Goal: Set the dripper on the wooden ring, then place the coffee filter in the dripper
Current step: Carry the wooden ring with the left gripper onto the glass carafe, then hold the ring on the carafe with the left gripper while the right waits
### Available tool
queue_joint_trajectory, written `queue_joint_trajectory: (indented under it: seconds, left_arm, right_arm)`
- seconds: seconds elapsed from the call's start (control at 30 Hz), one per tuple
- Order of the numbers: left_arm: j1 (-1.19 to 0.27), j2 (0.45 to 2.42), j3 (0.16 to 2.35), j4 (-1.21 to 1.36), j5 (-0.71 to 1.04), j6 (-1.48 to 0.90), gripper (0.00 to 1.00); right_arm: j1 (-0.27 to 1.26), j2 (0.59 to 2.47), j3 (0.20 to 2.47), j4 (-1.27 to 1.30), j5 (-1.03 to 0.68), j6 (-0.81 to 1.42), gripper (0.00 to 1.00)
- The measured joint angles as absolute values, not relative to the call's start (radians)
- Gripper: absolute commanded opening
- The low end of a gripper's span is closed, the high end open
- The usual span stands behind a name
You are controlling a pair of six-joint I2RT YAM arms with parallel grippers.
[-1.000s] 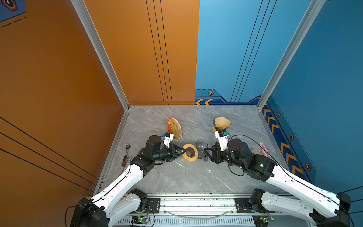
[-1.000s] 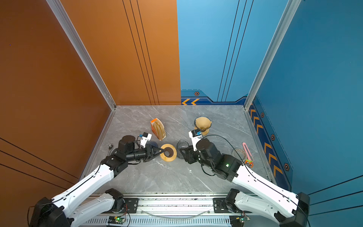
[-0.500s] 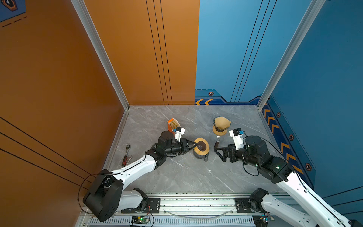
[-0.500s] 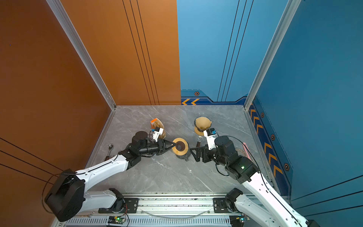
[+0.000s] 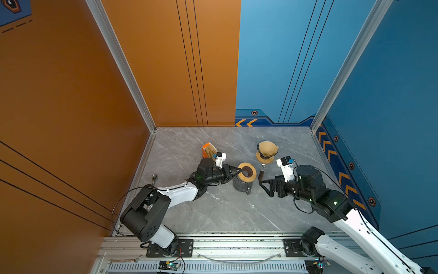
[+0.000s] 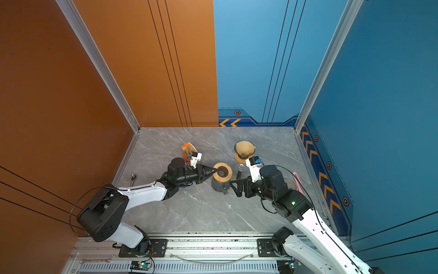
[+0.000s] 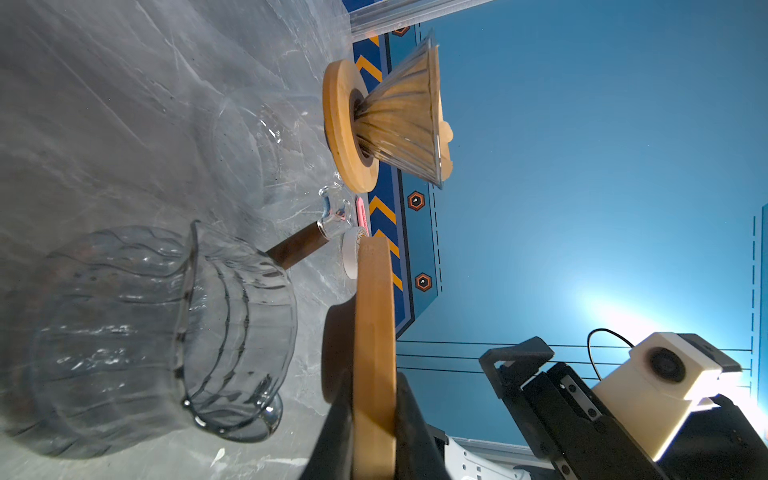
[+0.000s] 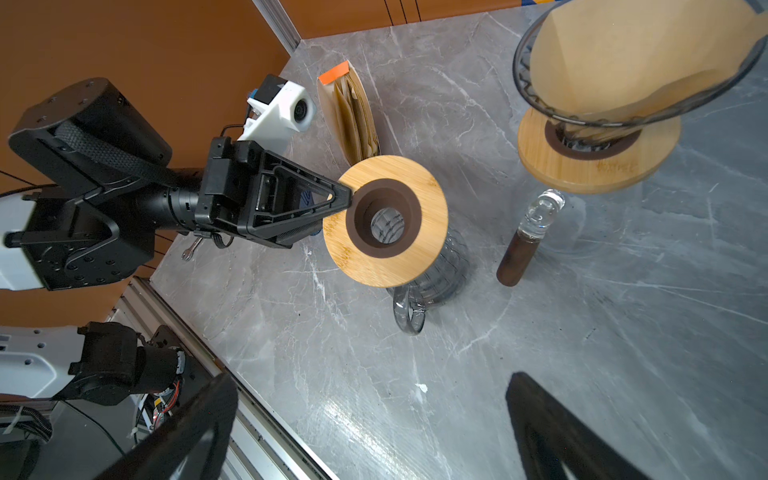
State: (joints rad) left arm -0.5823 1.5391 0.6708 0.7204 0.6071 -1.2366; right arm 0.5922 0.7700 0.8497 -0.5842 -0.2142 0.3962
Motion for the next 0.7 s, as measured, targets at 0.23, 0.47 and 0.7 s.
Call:
queue_joint_trajectory:
  seconds: [0.23, 0.47, 0.7]
  left_arm:
    - [-0.59, 1.596, 0.704, 0.757, 0.607, -1.248, 0.16]
    - [-0.589, 1.599, 0.704, 0.76, 0.607, -1.255, 0.16]
    - [-0.584, 1.599, 0.704, 0.751, 0.607, -1.254, 0.16]
  right_arm:
    - [0.588, 0.763, 0.831, -0.583, -0.213, 0.4, 1.0]
    - [0.588, 0.757, 0.822, -0.575, -0.213, 0.4, 1.0]
    - [0.588, 0.759, 0.819, -0.566, -0.213, 0.401, 1.0]
